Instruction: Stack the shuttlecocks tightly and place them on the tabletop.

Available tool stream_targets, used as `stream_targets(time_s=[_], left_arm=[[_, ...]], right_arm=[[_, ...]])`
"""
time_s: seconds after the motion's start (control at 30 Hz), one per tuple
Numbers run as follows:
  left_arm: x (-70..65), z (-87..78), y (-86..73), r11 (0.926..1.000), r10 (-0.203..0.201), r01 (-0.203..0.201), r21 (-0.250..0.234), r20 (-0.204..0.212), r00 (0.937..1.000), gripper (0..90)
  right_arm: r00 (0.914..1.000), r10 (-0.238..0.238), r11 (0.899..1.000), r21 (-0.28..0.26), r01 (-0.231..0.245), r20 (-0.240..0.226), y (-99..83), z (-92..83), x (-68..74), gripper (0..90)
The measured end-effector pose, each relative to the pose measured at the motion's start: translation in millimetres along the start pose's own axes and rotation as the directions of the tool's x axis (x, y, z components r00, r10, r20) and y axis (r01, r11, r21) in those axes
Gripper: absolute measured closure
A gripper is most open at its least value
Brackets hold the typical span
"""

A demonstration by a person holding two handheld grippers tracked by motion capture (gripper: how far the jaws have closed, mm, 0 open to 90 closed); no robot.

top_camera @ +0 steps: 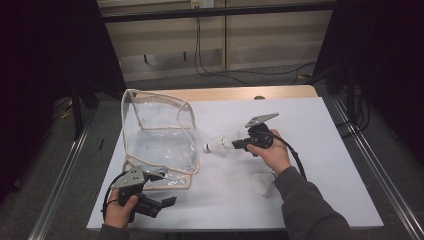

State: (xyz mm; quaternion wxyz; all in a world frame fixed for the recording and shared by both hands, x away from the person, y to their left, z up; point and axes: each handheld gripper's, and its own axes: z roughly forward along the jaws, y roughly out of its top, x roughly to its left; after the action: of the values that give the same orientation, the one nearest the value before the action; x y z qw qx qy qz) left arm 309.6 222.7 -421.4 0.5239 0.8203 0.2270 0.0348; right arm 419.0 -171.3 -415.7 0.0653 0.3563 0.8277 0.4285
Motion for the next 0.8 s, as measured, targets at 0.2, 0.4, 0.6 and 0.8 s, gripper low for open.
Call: stream_targets(time_s=[0.2,0.4,0.6,0.8], left_arm=[[0.7,-0.5,0.2,1.0000,0.005,-0.005,0.000,0.003,1.0000,5.5],[0.8,-0.6,0.2,1.0000,0.005,-0.005,0.000,0.003,1.0000,5.5],[0.7,-0.5,0.2,1.0000,0.004,-0.004,-0.001,0.003,1.0000,5.5],[0.7,-0.8,0.3,1.0000,0.002,-0.002,0.001,0.003,1.0000,5.5]], right_arm=[[1.0000,-0.004,1.000,0.005,0.004,0.002,2.0,1.8,1.2,90.0],[1.0000,-0.001,1.000,0.009,0.001,-0.008,2.5,4.2,2.0,90.0],[0.9999,-0.002,1.000,0.012,0.002,-0.012,2.1,7.2,2.7,90.0],[0.9998,-0.014,1.000,0.022,0.014,-0.016,3.8,10.9,4.9,90.0]])
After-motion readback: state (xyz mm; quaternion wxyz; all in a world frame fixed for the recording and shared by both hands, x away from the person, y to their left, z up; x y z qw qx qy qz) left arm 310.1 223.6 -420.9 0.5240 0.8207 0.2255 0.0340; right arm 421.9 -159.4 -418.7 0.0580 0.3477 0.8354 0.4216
